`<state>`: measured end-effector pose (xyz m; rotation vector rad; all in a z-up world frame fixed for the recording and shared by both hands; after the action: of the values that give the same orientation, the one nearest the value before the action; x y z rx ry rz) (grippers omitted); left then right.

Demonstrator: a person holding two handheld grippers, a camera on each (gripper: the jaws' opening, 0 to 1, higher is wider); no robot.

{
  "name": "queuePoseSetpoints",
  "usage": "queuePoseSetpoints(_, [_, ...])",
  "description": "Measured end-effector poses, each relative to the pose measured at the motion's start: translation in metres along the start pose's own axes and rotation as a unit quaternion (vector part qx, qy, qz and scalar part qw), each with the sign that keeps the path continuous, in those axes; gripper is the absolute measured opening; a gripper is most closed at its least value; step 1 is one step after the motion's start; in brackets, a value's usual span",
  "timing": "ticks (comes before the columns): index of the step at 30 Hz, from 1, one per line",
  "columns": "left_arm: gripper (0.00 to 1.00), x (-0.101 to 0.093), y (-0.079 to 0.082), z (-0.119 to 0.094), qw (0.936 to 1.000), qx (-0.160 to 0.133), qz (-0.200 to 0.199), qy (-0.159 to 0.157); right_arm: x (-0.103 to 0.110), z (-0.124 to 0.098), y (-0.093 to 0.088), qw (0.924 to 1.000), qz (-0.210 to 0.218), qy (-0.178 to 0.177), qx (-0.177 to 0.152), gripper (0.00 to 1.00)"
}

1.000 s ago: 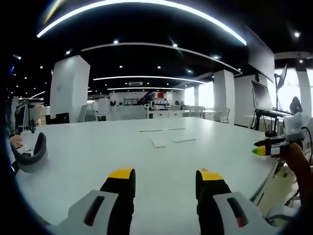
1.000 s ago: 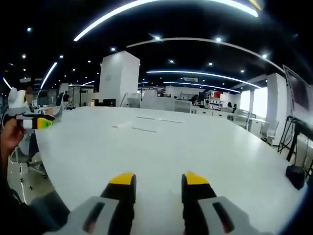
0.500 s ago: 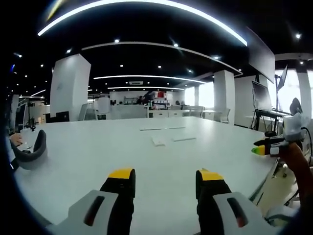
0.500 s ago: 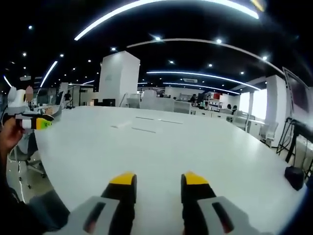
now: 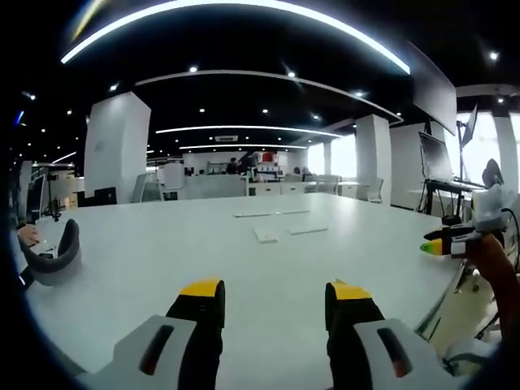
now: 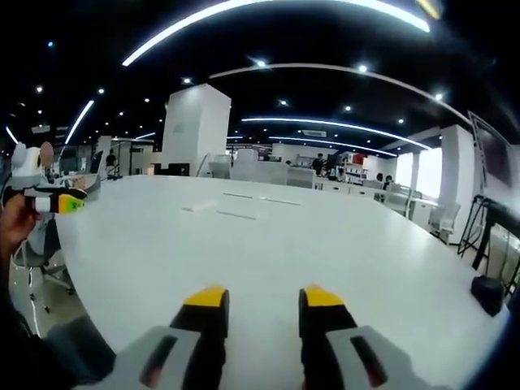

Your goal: Locate the socket holder cover, grip the socket holder cover, clip it into the socket holder slot.

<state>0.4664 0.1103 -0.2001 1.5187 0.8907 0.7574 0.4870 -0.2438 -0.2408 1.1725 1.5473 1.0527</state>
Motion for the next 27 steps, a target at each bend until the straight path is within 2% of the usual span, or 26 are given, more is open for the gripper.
queuePoseSetpoints(27, [0.5,0.0028,-0.0044,0.002,0.9999,0.005,-0.008,-0.002,-0.0019,0.0008,0.0011,0.9999,0.009,-0.003,-0.006,0.34])
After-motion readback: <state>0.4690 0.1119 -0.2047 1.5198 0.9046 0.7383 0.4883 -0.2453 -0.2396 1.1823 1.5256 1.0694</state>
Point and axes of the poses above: the point that each gripper's makers call its tool centre point, and the gripper's own axes: z roughly forward along the fingers, x roughly to its left, y roughly out of its top, the point moved 6 cm from there along -z, roughly backward along the fingers, and after that the axes turned 12 degrees about -y, right-handed, at the moved point
